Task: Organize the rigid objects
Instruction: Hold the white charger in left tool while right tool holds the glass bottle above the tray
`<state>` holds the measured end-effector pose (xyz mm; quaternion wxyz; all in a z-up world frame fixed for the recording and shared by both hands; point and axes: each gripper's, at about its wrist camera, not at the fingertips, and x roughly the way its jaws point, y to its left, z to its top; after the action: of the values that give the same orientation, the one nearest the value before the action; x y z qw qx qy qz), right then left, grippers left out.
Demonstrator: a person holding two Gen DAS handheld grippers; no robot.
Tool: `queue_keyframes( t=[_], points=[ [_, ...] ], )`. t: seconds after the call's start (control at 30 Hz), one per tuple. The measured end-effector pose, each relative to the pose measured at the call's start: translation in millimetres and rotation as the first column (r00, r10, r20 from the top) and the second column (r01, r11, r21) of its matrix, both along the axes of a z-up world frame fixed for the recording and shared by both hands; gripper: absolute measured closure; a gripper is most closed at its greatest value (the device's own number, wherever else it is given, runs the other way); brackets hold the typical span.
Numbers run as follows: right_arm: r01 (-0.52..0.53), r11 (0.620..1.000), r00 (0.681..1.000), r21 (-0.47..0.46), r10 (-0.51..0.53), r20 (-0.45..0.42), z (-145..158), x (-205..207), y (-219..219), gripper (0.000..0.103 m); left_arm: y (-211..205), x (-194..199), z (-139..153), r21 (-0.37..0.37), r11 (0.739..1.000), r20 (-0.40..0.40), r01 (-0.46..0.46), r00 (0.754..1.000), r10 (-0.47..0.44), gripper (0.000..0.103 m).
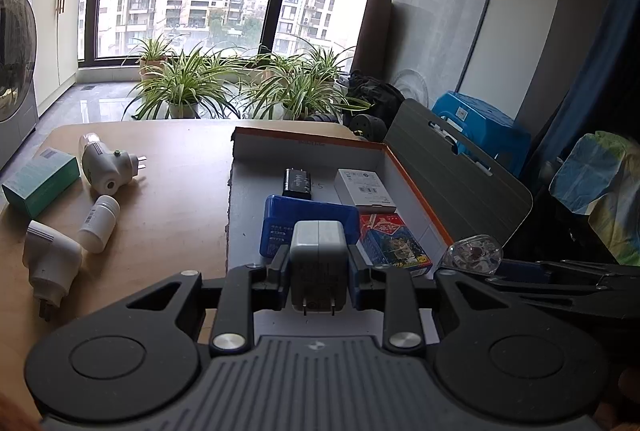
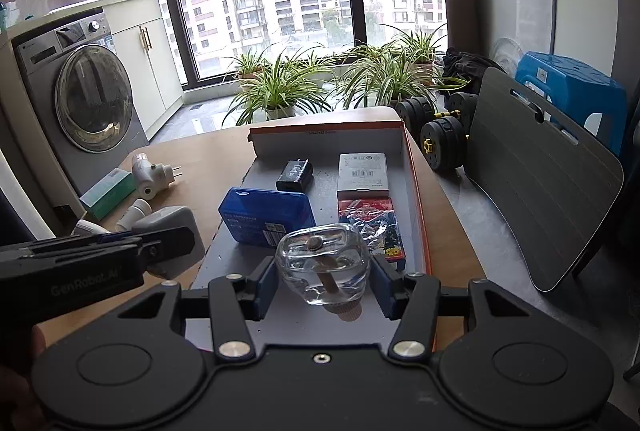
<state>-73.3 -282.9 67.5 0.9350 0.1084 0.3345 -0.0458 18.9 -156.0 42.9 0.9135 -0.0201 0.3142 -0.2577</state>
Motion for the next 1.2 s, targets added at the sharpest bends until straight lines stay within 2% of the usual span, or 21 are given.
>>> queue_keyframes(
  t=[1.2],
  points=[
    [-0.001, 1.000, 1.000, 0.005, 0.001, -0.014, -7.2, 4.3, 0.1, 0.042, -4.2, -1.0, -9.0, 0.006, 1.000, -0.012, 0.009, 1.000, -0.009, 0.074]
  ],
)
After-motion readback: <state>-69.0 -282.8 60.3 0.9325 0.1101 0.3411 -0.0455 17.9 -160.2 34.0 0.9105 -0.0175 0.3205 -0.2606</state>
